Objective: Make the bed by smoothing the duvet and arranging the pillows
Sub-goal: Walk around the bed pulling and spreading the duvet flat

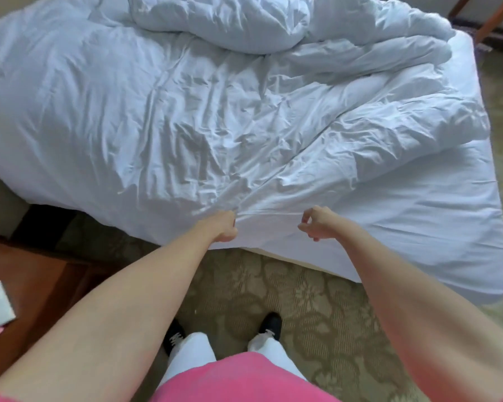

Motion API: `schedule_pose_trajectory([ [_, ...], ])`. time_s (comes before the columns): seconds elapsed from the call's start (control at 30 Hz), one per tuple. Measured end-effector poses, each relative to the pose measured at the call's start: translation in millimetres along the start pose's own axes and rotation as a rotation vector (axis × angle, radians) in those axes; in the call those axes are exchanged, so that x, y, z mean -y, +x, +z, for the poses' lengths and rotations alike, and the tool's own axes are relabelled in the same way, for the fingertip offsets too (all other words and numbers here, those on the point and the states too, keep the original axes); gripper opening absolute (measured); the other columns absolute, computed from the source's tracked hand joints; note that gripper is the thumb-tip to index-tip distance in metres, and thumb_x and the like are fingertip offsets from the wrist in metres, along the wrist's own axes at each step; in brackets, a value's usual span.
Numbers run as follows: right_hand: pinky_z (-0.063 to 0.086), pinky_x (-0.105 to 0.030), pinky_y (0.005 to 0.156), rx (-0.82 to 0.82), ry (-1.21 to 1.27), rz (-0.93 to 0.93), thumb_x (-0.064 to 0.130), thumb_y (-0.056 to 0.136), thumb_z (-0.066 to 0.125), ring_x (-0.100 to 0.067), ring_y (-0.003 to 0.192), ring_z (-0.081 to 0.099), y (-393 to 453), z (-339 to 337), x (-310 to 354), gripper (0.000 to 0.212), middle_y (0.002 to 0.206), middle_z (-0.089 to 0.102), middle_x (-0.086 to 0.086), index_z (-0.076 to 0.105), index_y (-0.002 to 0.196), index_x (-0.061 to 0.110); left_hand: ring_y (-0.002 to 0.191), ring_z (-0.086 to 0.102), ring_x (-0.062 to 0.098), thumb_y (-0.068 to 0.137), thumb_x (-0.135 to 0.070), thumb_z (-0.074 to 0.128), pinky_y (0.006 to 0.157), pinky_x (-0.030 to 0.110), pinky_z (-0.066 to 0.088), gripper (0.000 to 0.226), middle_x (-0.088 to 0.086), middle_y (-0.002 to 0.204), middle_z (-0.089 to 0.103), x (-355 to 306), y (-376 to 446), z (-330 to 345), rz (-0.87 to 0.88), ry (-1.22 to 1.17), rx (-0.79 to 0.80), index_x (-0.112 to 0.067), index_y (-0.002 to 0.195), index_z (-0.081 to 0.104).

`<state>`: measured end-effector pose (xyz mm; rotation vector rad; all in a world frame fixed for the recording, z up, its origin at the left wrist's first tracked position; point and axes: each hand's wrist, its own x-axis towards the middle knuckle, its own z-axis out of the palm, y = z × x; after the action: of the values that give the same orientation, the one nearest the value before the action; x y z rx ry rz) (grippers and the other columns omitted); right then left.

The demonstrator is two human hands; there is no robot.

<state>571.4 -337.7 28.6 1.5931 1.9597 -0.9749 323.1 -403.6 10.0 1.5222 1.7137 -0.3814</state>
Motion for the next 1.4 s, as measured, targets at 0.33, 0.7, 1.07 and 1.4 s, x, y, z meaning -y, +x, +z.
schedule_pose_trajectory([
  [0.33,0.049,-0.033,0.085,-0.056,0.100,0.158,0.029,0.099,0.049,-0.028,0.105,0.063,25.1,-52.5,-162.1,0.030,0.112,0.069,-0.011,0.063,0.118,0.009,0.099,0.057,0.032,0.095,-0.022,0.042,0.084,0.043,0.047,0.008,0.010,0.111,0.059,-179.2,92.8,9.1,0.196,0.096,-0.023,-0.017,0.093,0.047],
  [0.7,0.045,-0.040,0.102,-0.039,0.119,0.229,0.034,0.096,0.051,-0.027,0.121,0.054,126.5,-125.9,-254.4,0.040,0.133,0.058,-0.006,0.052,0.133,0.020,0.123,0.047,0.032,0.096,-0.035,0.045,0.101,0.050,0.039,0.046,0.010,0.137,0.046,-283.0,238.7,-22.2,0.248,0.097,-0.040,-0.016,0.137,0.041],
  [1.07,0.019,-0.058,0.118,0.053,-0.144,0.064,0.042,0.097,0.048,-0.027,0.150,0.015,246.6,-129.3,-289.6,0.073,0.161,0.020,0.000,0.010,0.158,0.029,0.146,0.020,0.034,0.088,-0.052,0.057,0.114,0.054,0.027,0.095,0.010,0.159,0.012,-287.9,332.7,23.8,0.031,0.019,0.174,-0.026,0.156,-0.003],
  [1.4,0.000,-0.066,0.116,0.013,-0.467,-0.199,0.050,0.076,0.076,-0.026,0.152,0.008,341.5,-84.9,-329.0,0.103,0.166,0.009,-0.003,0.014,0.157,0.035,0.123,0.046,0.028,0.082,-0.028,0.070,0.097,0.043,0.042,0.085,0.010,0.141,0.039,-288.4,374.4,85.6,-0.125,0.373,-0.261,-0.014,0.150,0.021],
])
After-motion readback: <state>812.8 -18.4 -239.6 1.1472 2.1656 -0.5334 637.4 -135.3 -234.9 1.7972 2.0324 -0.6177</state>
